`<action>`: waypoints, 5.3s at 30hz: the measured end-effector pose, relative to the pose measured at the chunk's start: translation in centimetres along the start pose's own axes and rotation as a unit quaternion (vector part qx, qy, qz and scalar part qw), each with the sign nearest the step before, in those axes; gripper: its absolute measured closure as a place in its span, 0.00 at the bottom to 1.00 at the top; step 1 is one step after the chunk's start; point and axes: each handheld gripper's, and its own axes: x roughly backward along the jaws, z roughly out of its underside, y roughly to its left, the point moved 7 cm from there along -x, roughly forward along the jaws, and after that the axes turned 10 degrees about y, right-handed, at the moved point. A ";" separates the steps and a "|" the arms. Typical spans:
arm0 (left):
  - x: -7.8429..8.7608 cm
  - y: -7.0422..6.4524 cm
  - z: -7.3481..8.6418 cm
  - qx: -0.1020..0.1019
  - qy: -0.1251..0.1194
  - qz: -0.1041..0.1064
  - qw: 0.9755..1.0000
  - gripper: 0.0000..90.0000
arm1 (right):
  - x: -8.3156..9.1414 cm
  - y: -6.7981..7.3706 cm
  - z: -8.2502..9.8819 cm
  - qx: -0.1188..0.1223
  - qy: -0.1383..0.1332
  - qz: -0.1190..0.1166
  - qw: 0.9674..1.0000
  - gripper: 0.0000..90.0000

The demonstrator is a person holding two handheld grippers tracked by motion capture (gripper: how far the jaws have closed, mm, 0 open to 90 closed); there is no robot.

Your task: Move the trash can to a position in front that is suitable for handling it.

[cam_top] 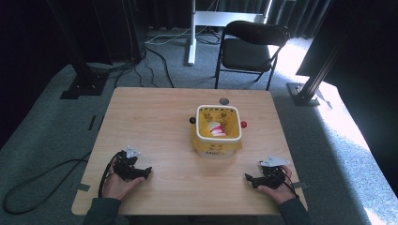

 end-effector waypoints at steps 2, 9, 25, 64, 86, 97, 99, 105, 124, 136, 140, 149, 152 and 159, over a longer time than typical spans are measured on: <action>0.0 0.0 0.0 -0.002 0.001 0.001 1.000 0.09 | 0.0 0.0 0.0 0.000 0.000 0.000 1.000 0.12; 0.1 -0.1 0.0 -0.007 0.016 0.004 1.000 0.09 | 0.0 0.0 0.0 -0.001 0.000 0.001 1.000 0.12; 0.8 -0.8 0.1 -0.036 0.020 0.013 0.999 0.30 | 0.0 0.0 0.0 -0.002 0.000 0.001 1.000 0.12; 2.4 -1.9 -2.8 -0.078 -0.003 0.026 0.997 0.30 | 0.0 0.0 0.0 -0.002 -0.001 0.002 1.000 0.12; 3.5 -2.6 -4.9 -0.084 -0.027 0.051 0.995 0.30 | 0.0 0.0 0.0 -0.001 -0.001 0.002 1.000 0.12; 4.4 -2.9 -6.2 -0.095 -0.037 0.052 0.993 0.30 | 0.0 0.0 0.0 -0.001 -0.001 0.002 1.000 0.12; 4.5 -3.0 -6.5 -0.098 -0.039 0.051 0.993 0.30 | 0.0 0.0 0.0 -0.001 -0.001 0.002 1.000 0.12; 5.0 -3.1 -7.6 -0.106 -0.045 0.051 0.992 0.30 | 0.0 0.0 0.0 -0.001 -0.001 0.002 1.000 0.12; 6.5 -3.5 -10.2 -0.122 -0.060 0.049 0.990 0.30 | 0.0 0.0 0.0 -0.001 -0.001 0.001 1.000 0.12; 6.7 -3.9 -11.5 -0.131 -0.064 0.057 0.988 0.30 | 0.0 0.0 0.0 -0.001 -0.001 0.002 1.000 0.12; 7.0 -4.2 -12.3 -0.141 -0.067 0.056 0.986 0.30 | 0.0 0.0 0.0 -0.001 -0.001 0.002 1.000 0.12; 7.6 -4.3 -13.7 -0.143 -0.075 0.058 0.985 0.30 | 0.0 0.0 0.0 -0.001 -0.001 0.001 1.000 0.12; 7.6 -4.5 -14.1 -0.146 -0.078 0.063 0.984 0.30 | 0.0 0.0 0.0 -0.001 -0.001 0.001 1.000 0.12; 7.4 -5.4 -15.1 -0.157 -0.080 0.070 0.982 0.30 | 0.0 0.0 0.0 -0.001 -0.001 0.001 1.000 0.12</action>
